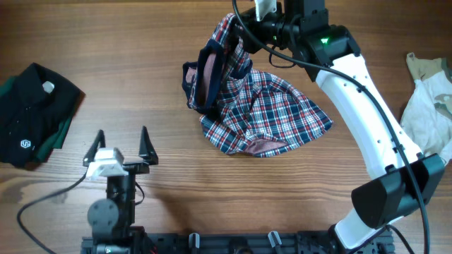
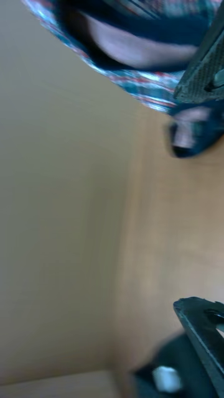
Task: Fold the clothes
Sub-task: 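Reach the left gripper to the shirt's left side and grasp the hem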
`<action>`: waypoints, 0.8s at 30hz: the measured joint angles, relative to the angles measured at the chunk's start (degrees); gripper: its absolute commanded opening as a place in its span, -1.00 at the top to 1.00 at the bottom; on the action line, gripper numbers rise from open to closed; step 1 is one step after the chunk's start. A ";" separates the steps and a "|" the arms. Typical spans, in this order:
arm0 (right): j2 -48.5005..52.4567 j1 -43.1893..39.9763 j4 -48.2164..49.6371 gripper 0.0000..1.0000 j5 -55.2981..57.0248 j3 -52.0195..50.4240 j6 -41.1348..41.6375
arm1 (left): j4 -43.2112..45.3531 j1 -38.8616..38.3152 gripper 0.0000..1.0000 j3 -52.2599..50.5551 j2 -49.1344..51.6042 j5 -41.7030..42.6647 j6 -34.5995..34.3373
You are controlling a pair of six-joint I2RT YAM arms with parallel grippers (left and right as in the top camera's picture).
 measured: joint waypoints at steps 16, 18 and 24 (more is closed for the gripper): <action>0.02 0.02 2.71 0.92 4.98 0.00 -0.02 | -36.22 -4.46 -0.99 58.31 68.54 22.47 -4.37; 0.02 0.02 2.71 0.92 5.66 0.00 0.00 | -33.33 -4.66 -0.99 58.38 77.64 25.59 -4.15; 0.02 0.02 2.75 0.92 6.75 0.00 0.00 | -38.66 -8.39 -1.00 58.49 83.65 36.68 6.25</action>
